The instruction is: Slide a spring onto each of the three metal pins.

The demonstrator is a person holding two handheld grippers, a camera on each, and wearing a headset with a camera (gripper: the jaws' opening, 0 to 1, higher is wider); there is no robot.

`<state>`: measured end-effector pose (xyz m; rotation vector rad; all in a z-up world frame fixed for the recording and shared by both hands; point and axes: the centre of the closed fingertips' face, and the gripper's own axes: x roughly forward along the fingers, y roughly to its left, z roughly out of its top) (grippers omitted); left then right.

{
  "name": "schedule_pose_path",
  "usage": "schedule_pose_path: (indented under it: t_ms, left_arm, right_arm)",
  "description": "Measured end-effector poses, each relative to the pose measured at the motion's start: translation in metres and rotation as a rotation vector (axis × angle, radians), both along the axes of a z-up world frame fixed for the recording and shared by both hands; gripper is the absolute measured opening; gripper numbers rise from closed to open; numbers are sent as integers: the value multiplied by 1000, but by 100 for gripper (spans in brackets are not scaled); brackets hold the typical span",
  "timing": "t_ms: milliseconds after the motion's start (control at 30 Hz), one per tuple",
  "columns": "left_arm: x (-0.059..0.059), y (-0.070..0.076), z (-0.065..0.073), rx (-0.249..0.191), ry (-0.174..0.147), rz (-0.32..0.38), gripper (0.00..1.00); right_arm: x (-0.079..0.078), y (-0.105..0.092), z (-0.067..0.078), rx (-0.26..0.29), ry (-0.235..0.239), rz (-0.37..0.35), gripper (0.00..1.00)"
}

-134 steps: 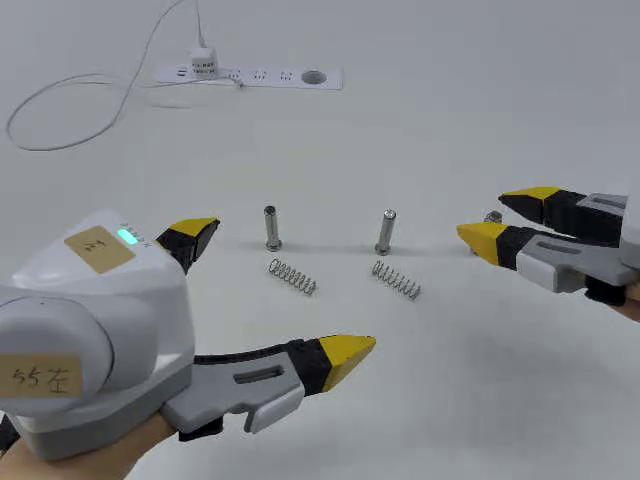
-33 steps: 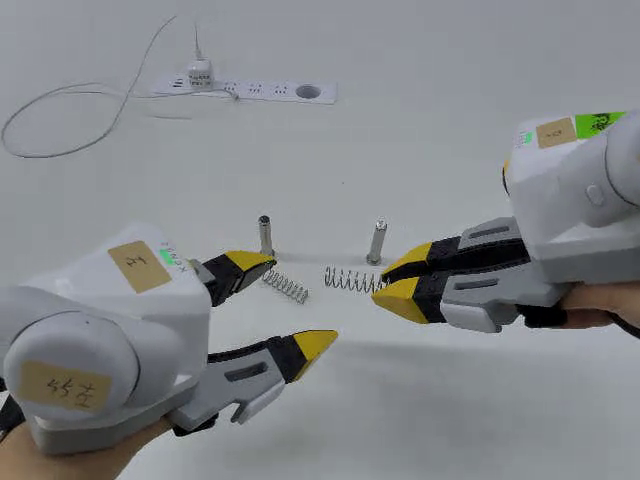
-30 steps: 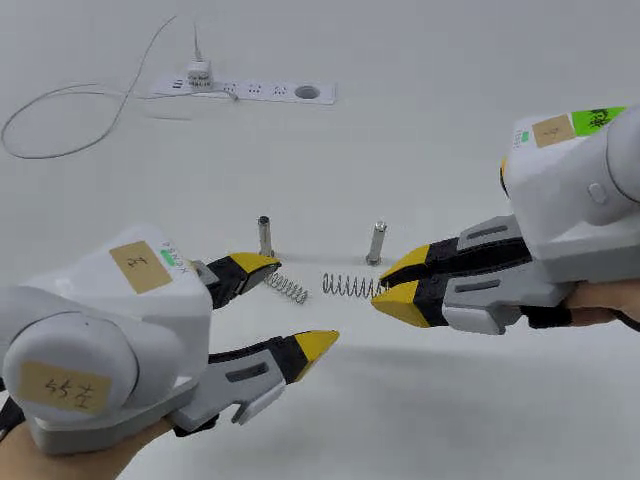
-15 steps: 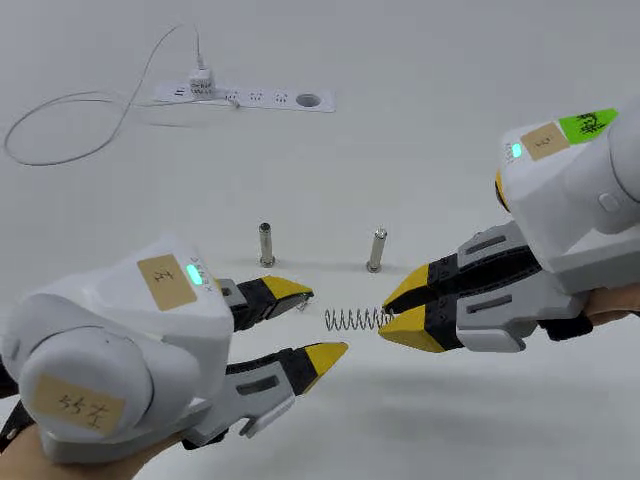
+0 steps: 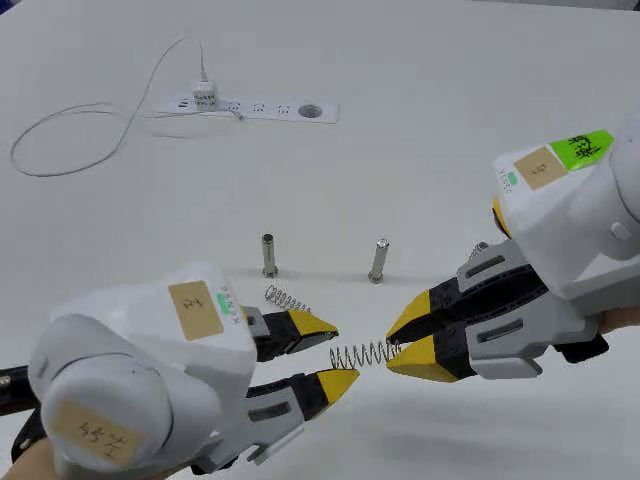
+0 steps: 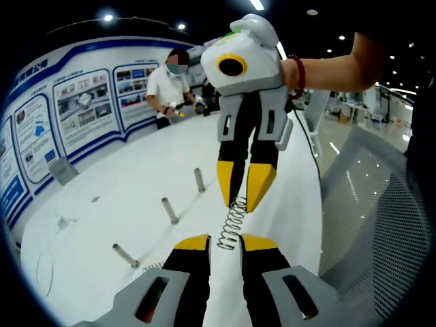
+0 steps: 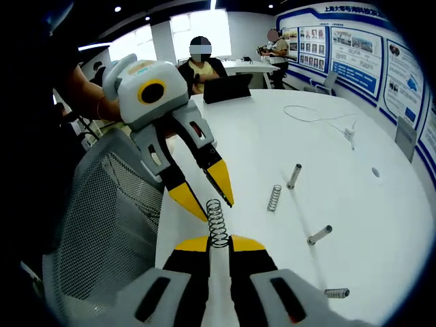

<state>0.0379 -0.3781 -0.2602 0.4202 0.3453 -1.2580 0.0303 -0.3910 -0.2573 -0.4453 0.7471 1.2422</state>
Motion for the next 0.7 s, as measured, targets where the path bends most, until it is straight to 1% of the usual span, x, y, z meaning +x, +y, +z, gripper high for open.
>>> schedule_pose_path:
  t_ms: [67,133,333,433,500,567,633,667,700]
  left_arm:
    - [-2,-1,-1,8,-2,-11,15]
    - [-5,-2,-2,8,7,-21,13]
    - [-7,-3,-3,13,5,-34,12]
    - [-6,-3,0,-6,16,-24,11]
    - [-5,-3,3,-26,12,-20,11]
    - [-4,-3,6,-43,9,-13,10]
    - [-4,-4,8,-54,8,-12,10]
    - [-3,-5,10,-63,1,-6,10]
    - [-2,-5,11,-69,-5,-7,10]
  right_arm:
    - [-2,0,0,-3,2,11,11]
    - [-3,0,0,-7,4,15,11]
    - [-5,-1,2,-3,12,20,11]
    - [-4,-2,7,16,13,10,11]
    - [-2,-3,11,36,15,-9,11]
    - [0,-4,14,57,26,-32,12]
    - [2,-5,18,82,31,-48,12]
    - [5,-5,20,98,34,-77,12]
    - [7,-6,21,104,41,-91,13]
